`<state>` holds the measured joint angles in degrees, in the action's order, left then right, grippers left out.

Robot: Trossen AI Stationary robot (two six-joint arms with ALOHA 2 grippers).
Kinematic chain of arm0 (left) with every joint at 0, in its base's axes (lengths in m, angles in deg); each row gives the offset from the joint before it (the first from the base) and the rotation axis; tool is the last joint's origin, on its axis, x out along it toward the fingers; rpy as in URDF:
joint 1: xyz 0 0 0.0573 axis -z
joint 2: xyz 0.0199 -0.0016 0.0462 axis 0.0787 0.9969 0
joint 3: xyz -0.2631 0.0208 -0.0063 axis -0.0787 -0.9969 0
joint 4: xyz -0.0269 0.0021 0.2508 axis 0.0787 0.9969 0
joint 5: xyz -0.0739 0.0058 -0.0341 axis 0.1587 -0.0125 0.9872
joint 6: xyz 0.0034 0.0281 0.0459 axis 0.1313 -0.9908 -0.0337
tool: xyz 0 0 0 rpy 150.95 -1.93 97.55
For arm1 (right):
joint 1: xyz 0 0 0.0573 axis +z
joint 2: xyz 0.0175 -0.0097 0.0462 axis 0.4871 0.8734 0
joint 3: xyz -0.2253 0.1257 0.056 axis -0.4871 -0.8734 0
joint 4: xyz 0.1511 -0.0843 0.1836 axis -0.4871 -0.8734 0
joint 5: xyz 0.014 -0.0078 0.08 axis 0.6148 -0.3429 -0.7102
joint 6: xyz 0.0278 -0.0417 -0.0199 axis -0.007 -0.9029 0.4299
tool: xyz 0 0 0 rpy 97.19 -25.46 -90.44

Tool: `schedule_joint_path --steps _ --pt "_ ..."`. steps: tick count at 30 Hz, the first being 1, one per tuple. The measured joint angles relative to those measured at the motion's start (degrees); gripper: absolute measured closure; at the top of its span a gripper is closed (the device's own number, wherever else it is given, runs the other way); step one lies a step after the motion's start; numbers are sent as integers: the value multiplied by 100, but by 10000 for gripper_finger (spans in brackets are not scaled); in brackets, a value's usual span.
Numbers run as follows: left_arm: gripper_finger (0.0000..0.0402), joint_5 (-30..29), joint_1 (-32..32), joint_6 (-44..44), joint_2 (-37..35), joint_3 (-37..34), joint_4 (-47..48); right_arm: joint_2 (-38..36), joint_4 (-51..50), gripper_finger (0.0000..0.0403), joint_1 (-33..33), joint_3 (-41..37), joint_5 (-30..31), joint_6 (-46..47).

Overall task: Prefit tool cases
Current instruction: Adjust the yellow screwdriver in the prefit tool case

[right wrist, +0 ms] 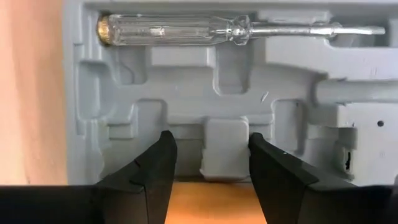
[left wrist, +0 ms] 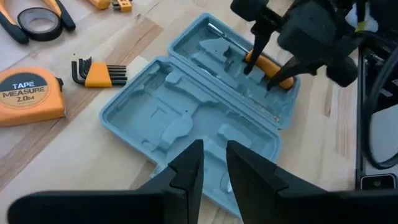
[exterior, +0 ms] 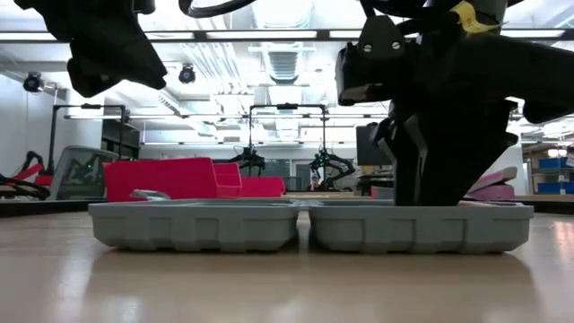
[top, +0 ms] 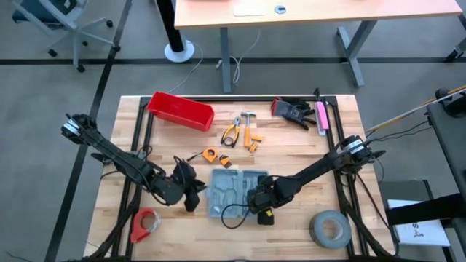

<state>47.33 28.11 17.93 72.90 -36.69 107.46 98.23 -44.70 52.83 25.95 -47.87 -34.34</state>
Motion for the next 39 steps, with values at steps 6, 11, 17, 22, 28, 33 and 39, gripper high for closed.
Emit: schedule_joint_path --steps 6,11,17,22,28,33,39 --pt "323 121 33 0 130 0 -76 -391 5 215 7 52 156 -300" --pt "304 125 35 0 311 0 -304 -836 -291 207 7 42 682 -241" --pt "280 120 35 0 526 0 -457 -1135 -797 208 2 -129 995 -165" --pt "276 76 35 2 588 0 -682 -1093 -768 207 4 -251 545 -197" --pt "276 81 35 2 589 0 -750 -1109 -1146 205 -22 -194 248 -288" --pt "276 90 35 1 588 0 -750 -1124 -1183 199 -48 -131 104 -290" --pt "276 101 35 -155 510 0 -669 -1111 -1172 197 -109 -118 -46 -215"
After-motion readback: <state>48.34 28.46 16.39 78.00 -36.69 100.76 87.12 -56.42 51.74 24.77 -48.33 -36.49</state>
